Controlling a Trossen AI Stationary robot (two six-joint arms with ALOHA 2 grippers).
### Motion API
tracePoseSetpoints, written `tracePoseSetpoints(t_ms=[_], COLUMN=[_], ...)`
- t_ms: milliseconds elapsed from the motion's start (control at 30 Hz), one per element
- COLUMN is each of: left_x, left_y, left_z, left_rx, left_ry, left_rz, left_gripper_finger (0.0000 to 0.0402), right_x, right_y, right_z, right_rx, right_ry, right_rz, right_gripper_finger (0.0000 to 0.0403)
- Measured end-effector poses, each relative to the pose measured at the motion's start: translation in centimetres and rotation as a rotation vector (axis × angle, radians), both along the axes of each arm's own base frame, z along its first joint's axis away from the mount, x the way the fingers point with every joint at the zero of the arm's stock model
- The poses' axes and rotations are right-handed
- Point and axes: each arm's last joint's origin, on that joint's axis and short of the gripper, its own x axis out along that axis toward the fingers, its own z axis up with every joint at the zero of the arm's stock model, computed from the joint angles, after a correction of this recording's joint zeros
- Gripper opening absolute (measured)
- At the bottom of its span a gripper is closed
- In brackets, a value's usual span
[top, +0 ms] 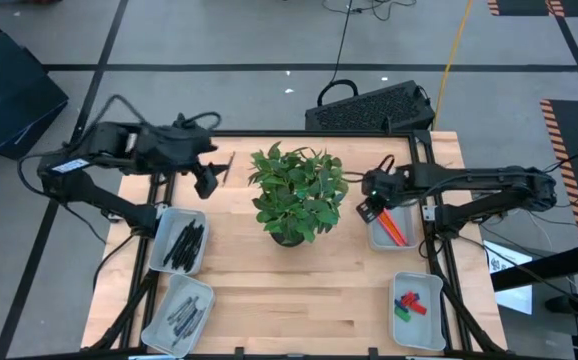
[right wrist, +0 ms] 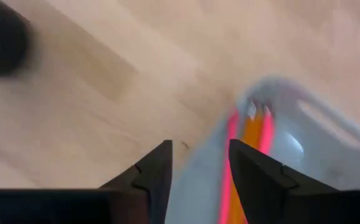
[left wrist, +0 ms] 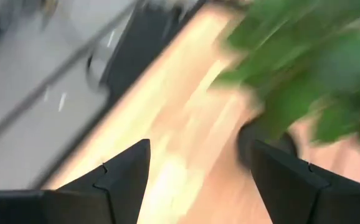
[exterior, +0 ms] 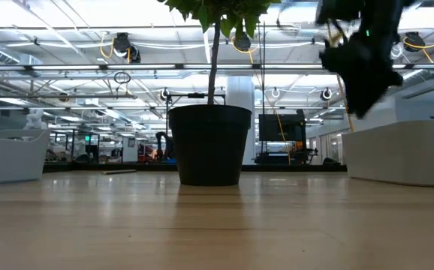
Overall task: Sort crayons/erasers/pens/pencils in bins
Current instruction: Put the blue pencil into the top right gray bin
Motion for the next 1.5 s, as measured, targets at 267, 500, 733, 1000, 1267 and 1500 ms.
tracePoseSetpoints(t_ms=[267, 500, 733, 1000, 1267, 1500], left_x=[-0.1, 2.1, 2.4, 0.8, 0.0, 0.3], left_y=[2.8, 6.4, 7.6, 8.2, 9.3, 10.1], left_z=[-7.4, -16.1, -24.2, -30.5, -34.2, -36.9], left_rx=[-0.205, -0.171, -0.136, 0.016, 0.118, 0.184], left_ry=[0.249, 0.229, 0.093, -0.031, -0.167, -0.060], left_rz=[0.372, 0.583, 0.659, 0.762, 0.750, 0.784], left_gripper_finger=[0.0271, 0.0271, 0.0271, 0.0271, 0.0271, 0.0271], right_x=[0.9, 0.3, -0.1, -0.1, -0.1, -0.1], right_y=[0.9, 0.9, 0.9, 0.9, 0.9, 0.9], right_z=[6.6, 8.7, 9.0, 9.0, 9.0, 9.1], right_rx=[-0.286, -0.457, -0.451, -0.442, -0.442, -0.417], right_ry=[-0.433, -0.560, -0.593, -0.598, -0.600, -0.620], right_rz=[0.083, 0.119, 0.106, 0.094, 0.089, 0.052], right_gripper_finger=[0.0139, 0.0132, 0.0131, 0.0131, 0.0131, 0.0131])
